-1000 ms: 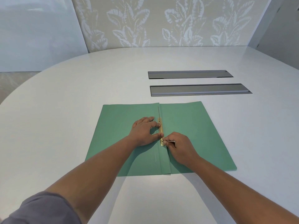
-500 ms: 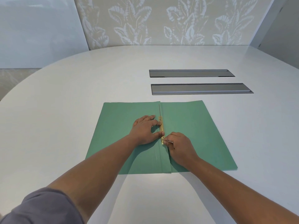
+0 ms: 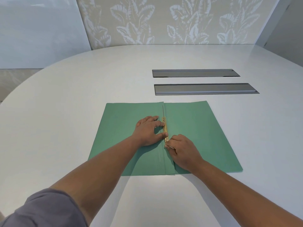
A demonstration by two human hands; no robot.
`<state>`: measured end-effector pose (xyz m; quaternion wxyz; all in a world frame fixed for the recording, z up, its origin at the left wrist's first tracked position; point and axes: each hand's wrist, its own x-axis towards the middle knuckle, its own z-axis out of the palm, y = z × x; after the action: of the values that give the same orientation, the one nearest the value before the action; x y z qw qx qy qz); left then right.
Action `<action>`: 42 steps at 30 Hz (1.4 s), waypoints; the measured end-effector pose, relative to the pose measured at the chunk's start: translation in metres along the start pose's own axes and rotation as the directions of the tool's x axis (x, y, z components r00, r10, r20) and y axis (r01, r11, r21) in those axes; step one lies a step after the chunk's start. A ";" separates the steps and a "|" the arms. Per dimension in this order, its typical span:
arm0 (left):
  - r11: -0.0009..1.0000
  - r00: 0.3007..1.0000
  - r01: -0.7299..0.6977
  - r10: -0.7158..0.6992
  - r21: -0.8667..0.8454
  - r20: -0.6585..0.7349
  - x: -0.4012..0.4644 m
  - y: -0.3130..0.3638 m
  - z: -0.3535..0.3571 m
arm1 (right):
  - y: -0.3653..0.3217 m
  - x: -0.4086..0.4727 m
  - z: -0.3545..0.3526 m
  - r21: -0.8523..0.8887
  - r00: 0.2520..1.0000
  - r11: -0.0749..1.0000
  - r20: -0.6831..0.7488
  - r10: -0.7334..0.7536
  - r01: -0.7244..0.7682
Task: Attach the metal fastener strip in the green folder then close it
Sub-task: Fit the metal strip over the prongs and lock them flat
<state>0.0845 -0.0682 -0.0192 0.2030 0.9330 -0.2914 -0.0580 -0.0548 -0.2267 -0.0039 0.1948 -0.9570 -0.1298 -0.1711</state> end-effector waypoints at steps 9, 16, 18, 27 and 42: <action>1.000 1.000 -0.005 0.005 0.005 0.002 0.000 -0.001 0.000 | 0.014 -0.001 -0.009 0.258 0.995 0.961 0.039 0.092 -0.099; 1.000 1.000 -0.011 0.011 0.007 -0.001 0.001 -0.002 0.001 | 0.013 -0.002 -0.012 0.264 0.997 0.963 0.067 0.033 -0.050; 1.000 1.000 -0.012 0.012 0.014 0.001 0.002 -0.002 0.002 | 0.011 -0.004 -0.012 0.239 0.998 0.971 0.065 0.003 -0.018; 0.999 1.000 -0.018 0.018 0.033 -0.007 0.002 -0.004 0.003 | 0.009 -0.006 -0.009 0.215 0.996 0.976 0.064 -0.056 0.041; 0.999 1.000 -0.023 0.022 0.046 0.011 0.001 -0.003 0.002 | 0.028 0.015 0.002 0.599 0.889 0.693 0.075 0.451 -0.402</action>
<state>0.0860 -0.0671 -0.0222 0.1806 0.9338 -0.3041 -0.0536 -0.0313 -0.2484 -0.0089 0.5261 -0.8416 0.0562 -0.1082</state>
